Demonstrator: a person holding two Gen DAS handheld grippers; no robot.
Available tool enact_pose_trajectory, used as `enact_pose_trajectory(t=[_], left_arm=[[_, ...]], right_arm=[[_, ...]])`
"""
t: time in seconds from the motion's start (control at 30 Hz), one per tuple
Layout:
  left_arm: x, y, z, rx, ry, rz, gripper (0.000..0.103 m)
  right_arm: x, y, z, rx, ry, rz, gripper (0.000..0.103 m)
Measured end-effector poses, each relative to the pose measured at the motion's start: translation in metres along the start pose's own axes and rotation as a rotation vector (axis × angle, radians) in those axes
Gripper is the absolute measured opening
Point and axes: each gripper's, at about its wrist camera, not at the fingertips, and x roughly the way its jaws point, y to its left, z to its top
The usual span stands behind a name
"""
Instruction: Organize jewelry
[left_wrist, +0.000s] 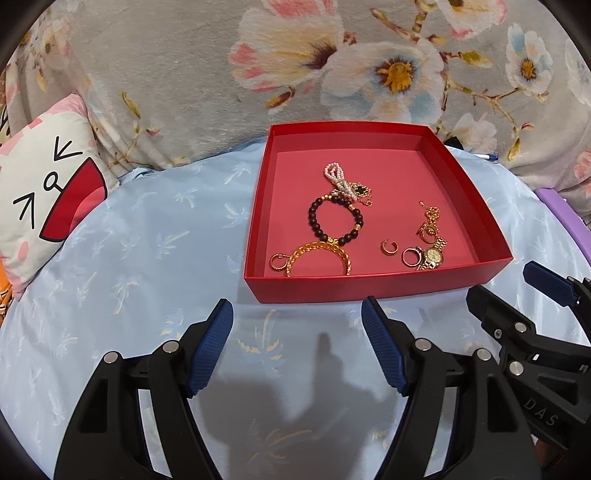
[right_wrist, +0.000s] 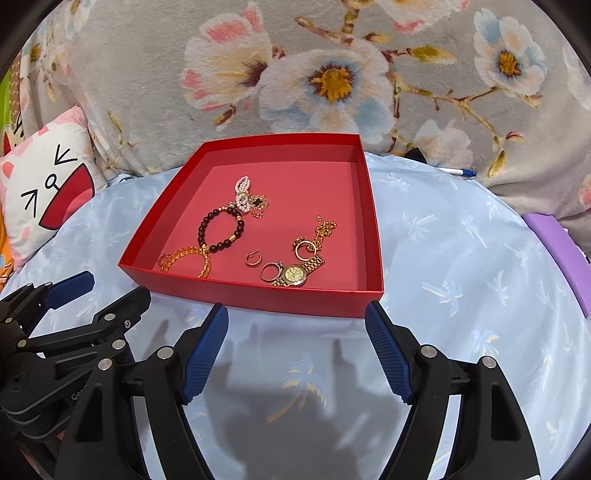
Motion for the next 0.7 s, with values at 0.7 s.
enact_pose_trajectory(t=[0.7], left_arm=[[-0.0024,-0.0004,-0.0011,-0.006,-0.009,0.038,0.07]], right_arm=[[-0.0001,0.0001,-0.0007,0.001,-0.003,-0.012,0.075]])
